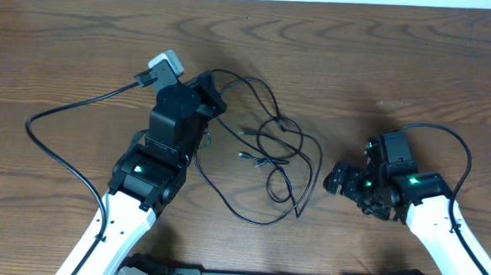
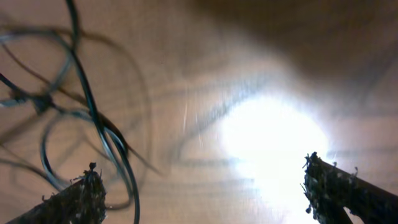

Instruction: Untangle cables

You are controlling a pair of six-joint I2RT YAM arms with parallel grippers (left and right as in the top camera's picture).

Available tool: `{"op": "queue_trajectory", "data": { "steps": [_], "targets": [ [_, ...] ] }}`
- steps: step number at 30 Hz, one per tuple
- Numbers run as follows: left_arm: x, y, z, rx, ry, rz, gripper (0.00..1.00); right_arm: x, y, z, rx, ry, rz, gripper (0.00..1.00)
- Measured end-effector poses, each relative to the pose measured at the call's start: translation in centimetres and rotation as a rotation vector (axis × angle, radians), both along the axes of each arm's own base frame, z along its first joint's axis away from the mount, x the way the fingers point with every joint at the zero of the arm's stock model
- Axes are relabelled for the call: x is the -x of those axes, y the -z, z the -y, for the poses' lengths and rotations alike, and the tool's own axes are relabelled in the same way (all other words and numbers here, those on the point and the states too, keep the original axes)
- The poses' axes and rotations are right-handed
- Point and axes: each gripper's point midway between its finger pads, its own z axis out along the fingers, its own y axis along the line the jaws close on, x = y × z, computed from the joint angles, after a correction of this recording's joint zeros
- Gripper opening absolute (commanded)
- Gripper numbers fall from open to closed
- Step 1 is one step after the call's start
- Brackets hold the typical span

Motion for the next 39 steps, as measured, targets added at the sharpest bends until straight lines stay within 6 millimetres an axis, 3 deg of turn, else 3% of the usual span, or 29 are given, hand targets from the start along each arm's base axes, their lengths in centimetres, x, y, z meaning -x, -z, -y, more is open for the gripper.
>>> {"op": "queue_trajectory", "data": {
  "steps": [8,12,19,23,26,31,32,36,39],
  "targets": [
    [-0.2,-0.2,-1.5,0.104,-0.132,-0.003,0.08,1.8,-0.6,-2.2,-0.136,-0.050,-0.073,0.97],
    [-0.2,0.0,-1.6,0.104,-0.140,-0.010,0.08,2.1,-1.1,-3.2,-0.184,-0.190,-0.031,0.74],
    [0.2,0.9,-1.8,-0.032,-0.095,-0.033,0.08,3.6,-1.3,-3.4,-0.193,-0.373,-0.013,0.78],
    [0.3,1.2,-1.9,-0.074,-0.086,-0.039,0.08,4.1,-2.8,-4.7,-0.274,-0.490,0.063,0.78],
    [0.3,1.2,-2.0,-0.092,-0.084,-0.037,0.08,4.3,-4.9,-6.0,-0.362,-0.577,0.170,0.64],
    [0.1,1.6,-1.9,-0.102,-0.082,-0.048,0.08,3.8,-9.1,-7.9,-0.483,-0.676,0.391,0.09],
    [0.0,1.8,-1.9,-0.104,-0.081,-0.052,0.08,3.6,-9.8,-8.2,-0.499,-0.687,0.428,0.02],
    [-0.2,2.4,-1.7,-0.112,-0.076,-0.067,0.08,2.0,-11.8,-9.0,-0.530,-0.693,0.550,0.01],
    [-0.2,2.3,-1.4,-0.103,-0.059,-0.065,0.08,0.9,-11.8,-9.2,-0.508,-0.670,0.567,0.01]
  ]
}}
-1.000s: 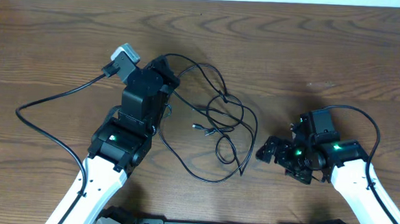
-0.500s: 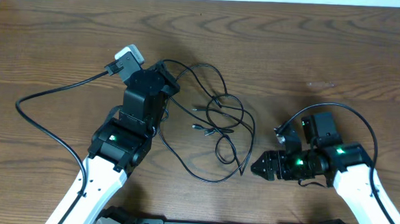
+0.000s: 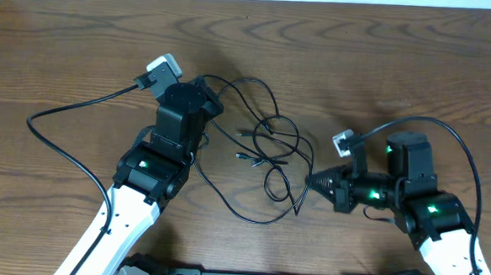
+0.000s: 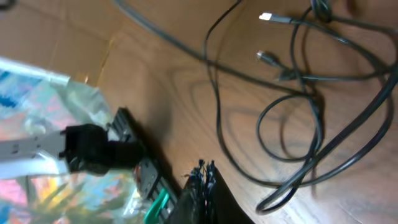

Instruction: Untangle cables

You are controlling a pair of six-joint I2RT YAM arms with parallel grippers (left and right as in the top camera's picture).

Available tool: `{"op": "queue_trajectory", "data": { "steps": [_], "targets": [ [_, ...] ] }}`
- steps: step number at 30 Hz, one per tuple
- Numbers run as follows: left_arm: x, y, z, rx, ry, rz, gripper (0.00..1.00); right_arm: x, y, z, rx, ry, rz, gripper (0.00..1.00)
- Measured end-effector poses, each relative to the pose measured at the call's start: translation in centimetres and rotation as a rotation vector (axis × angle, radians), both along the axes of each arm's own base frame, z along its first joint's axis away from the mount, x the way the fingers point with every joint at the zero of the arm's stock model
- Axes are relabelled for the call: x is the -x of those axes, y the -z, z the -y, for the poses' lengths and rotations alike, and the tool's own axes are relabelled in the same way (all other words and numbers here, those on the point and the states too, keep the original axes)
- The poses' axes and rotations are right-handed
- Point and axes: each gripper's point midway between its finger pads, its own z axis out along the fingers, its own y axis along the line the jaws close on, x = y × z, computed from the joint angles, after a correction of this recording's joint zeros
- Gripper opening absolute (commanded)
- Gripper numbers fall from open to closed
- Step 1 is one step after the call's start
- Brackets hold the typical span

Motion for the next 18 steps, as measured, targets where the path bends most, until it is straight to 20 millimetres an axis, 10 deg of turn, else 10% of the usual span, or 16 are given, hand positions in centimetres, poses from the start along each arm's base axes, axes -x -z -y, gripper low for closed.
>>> {"op": "queue_trajectory", "data": {
  "steps": [6,10,18],
  "targets": [
    [-0.5,-1.5,1.7,0.063,0.075,0.055,0.08,-1.9,2.1,-2.9,0.042,0.001,-0.018,0.02],
    [-0.6,-2.7,3.1,0.111,0.143,0.096,0.08,-1.4,7.0,-4.5,0.174,0.012,-0.149,0.01],
    [0.3,-6.9,1.7,0.094,0.166,0.202,0.08,-1.9,14.6,-2.7,0.426,0.150,-0.301,0.01]
  ]
}}
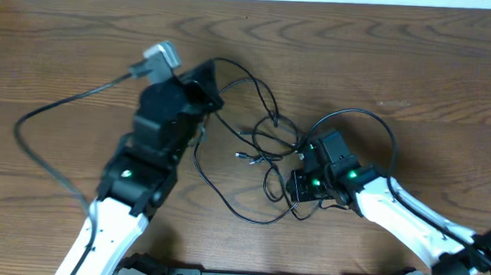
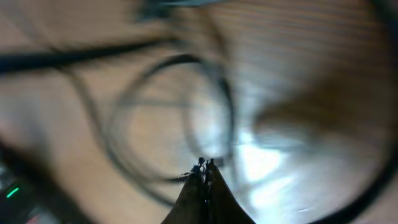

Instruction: Untangle cables

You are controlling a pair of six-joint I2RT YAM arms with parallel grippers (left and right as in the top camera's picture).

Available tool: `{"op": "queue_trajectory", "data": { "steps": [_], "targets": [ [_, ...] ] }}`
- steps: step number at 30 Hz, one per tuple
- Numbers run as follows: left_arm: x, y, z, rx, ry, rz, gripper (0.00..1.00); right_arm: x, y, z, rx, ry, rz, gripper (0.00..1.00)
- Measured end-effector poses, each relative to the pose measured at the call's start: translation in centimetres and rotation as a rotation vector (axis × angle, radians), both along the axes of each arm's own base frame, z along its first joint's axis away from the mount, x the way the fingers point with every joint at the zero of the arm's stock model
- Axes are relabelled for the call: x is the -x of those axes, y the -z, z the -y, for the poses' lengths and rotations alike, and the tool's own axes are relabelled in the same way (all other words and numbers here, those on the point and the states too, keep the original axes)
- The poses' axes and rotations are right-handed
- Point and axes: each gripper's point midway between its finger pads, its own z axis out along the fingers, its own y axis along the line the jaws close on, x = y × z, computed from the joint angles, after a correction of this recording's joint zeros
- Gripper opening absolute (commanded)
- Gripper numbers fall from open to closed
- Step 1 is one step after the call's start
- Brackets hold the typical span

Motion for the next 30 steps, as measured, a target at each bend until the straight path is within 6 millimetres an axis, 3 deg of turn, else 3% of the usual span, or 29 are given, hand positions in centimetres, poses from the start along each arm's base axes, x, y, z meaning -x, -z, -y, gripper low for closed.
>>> {"op": "queue_trajectory", "data": {
  "steps": [4,8,10,16,21,23,27,30],
  "targets": [
    [1.4,-7.4,-3.1,0.023,-0.054,0.171,0.08,-1.2,1.5,1.2,0.088,0.067,0.022,0.01],
    [2.9,-10.6,-5.2,0.031,-0.064,0.248,0.08,-2.1,2.3,3.0,0.181,0.149,0.047,0.01],
    [3.0,-10.0,-5.9,0.021,-0.061,0.221,0.08,-2.3,2.7,4.3,0.245,0.207,0.047,0.01],
    [1.1,-4.9,-7.1,-0.029,-0.022,0.041,0.08,-3.4,3.4,11.2,0.401,0.472,-0.015,0.01],
    [0.2,-2.4,-5.8,-0.066,0.111,-0.018,0.07,-4.3,3.4,17.7,0.426,0.715,-0.093,0.01],
    [0.1,-1.4,-5.2,-0.084,0.154,-0.046,0.08,-4.4,3.2,19.3,0.400,0.780,-0.116,0.01],
    [-0.4,0.8,-4.6,-0.103,0.202,-0.109,0.08,-5.5,1.7,20.0,0.266,0.785,-0.099,0.01],
    [-0.8,1.9,-4.2,-0.106,0.237,-0.135,0.08,-6.7,-1.2,16.9,0.060,0.620,-0.014,0.03]
  ]
}}
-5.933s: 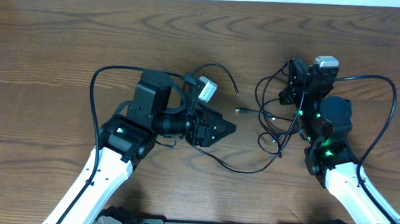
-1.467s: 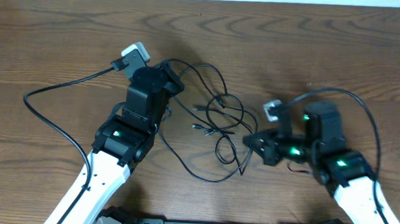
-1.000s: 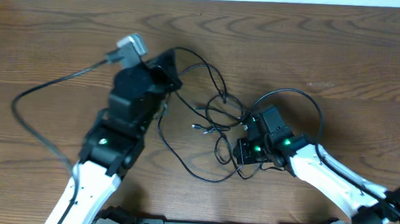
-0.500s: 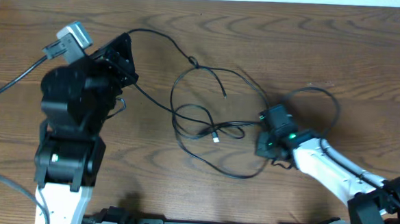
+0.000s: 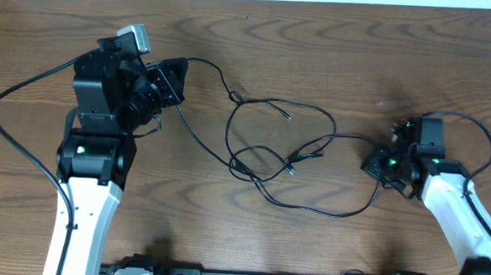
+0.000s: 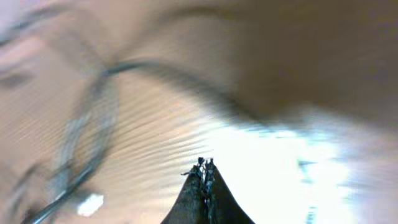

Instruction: Untangle cables

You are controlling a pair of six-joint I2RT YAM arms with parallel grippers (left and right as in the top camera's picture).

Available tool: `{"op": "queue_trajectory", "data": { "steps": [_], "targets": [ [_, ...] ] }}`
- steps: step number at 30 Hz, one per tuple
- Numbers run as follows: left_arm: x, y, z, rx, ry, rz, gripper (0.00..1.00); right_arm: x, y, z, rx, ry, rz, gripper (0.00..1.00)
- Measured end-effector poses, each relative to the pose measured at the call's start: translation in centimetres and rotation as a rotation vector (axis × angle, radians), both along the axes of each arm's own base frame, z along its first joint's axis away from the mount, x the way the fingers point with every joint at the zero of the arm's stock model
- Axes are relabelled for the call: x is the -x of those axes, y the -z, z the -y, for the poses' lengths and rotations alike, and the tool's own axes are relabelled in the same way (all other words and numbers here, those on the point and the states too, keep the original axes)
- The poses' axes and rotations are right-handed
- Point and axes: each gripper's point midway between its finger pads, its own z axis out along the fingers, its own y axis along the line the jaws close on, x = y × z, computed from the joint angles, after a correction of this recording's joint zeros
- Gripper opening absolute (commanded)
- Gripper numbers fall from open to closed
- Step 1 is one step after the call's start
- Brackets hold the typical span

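A thin black cable tangle (image 5: pixel 278 160) lies spread across the middle of the wooden table (image 5: pixel 334 49), with small plug ends near its centre. My left gripper (image 5: pixel 178 73) is at the upper left, shut on a strand that runs right into the tangle. At the right, my right gripper (image 5: pixel 372 164) is shut on the cable where two strands meet it. In the right wrist view the right gripper (image 6: pixel 204 163) shows its fingers pressed together over blurred wood, with a blurred cable loop (image 6: pixel 93 118) to the left.
The left arm's own thick cable (image 5: pixel 20 92) loops over the table's left side. The right arm's own cable (image 5: pixel 469 124) arcs behind it. A table edge runs along the top of the overhead view.
My right gripper has moved from the tangle's right side far to the right with cable in it. The left gripper has moved left and up. The tangle now lies stretched wide between them.
At first the tangle was a tight bunch, with the left gripper at its upper left and the right gripper open off to the right. Then the right gripper was shut near the bunch, then at its edge. Now both grippers are far apart and the cables are drawn out.
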Motion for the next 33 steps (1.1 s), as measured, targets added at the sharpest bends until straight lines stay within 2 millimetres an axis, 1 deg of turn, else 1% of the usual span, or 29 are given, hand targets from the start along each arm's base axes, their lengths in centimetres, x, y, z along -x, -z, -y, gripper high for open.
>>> {"op": "queue_trajectory", "data": {
  "steps": [2,3,4,5,6,7,8,10,12,14,16,20,22,25,27,30,33],
  "targets": [
    [0.1,0.2,0.5,0.005,0.038,-0.004,0.08,0.0,-1.8,-2.2,-0.098,-0.107,0.066,0.11],
    [0.2,0.2,1.0,0.006,0.073,0.001,0.08,0.1,-2.6,-3.2,-0.138,-0.153,0.093,0.17],
    [0.4,0.1,1.5,0.006,0.110,0.011,0.08,0.2,-3.1,-3.9,-0.161,-0.188,0.112,0.26],
    [0.6,-0.1,2.1,0.008,0.155,0.026,0.08,0.3,-3.5,-4.8,-0.184,-0.225,0.131,0.33],
    [0.9,-0.5,2.7,0.011,0.194,0.046,0.08,0.4,-4.0,-5.8,-0.208,-0.269,0.147,0.45],
    [1.1,-1.1,3.3,0.018,0.241,0.076,0.08,0.5,-4.2,-6.4,-0.220,-0.292,0.155,0.58],
    [1.3,-2.0,4.0,0.029,0.293,0.119,0.08,0.7,-4.4,-7.4,-0.230,-0.330,0.170,0.72],
    [1.9,-3.6,5.2,0.044,0.388,0.201,0.08,0.7,-4.8,-9.0,-0.233,-0.395,0.204,0.83],
    [2.7,-4.9,6.2,0.063,0.466,0.260,0.08,0.6,-5.0,-9.9,-0.223,-0.422,0.224,0.88],
    [3.4,-5.7,6.9,0.080,0.529,0.294,0.08,0.6,-4.8,-10.6,-0.196,-0.430,0.230,0.91],
    [4.0,-5.9,7.3,0.095,0.572,0.300,0.08,0.5,-4.7,-11.2,-0.169,-0.429,0.236,0.93],
    [4.7,-6.1,7.7,0.113,0.619,0.302,0.08,-0.2,-4.5,-12.5,-0.132,-0.443,0.273,0.94],
    [4.9,-6.1,7.9,0.118,0.633,0.302,0.08,-0.2,-3.8,-12.8,-0.107,-0.443,0.259,0.97],
    [5.1,-6.2,7.9,0.121,0.641,0.302,0.08,-0.6,-2.1,-12.3,-0.045,-0.416,0.228,0.99],
    [5.2,-6.2,8.0,0.124,0.646,0.302,0.08,-1.3,-1.3,-11.9,-0.015,-0.381,0.225,0.99],
    [5.3,-6.2,8.0,0.127,0.654,0.302,0.08,-2.4,-0.8,-11.6,0.003,-0.337,0.238,0.99],
    [5.3,-6.2,8.0,0.127,0.655,0.302,0.08,-2.9,-0.8,-11.5,0.005,-0.311,0.248,0.99]
  ]
}}
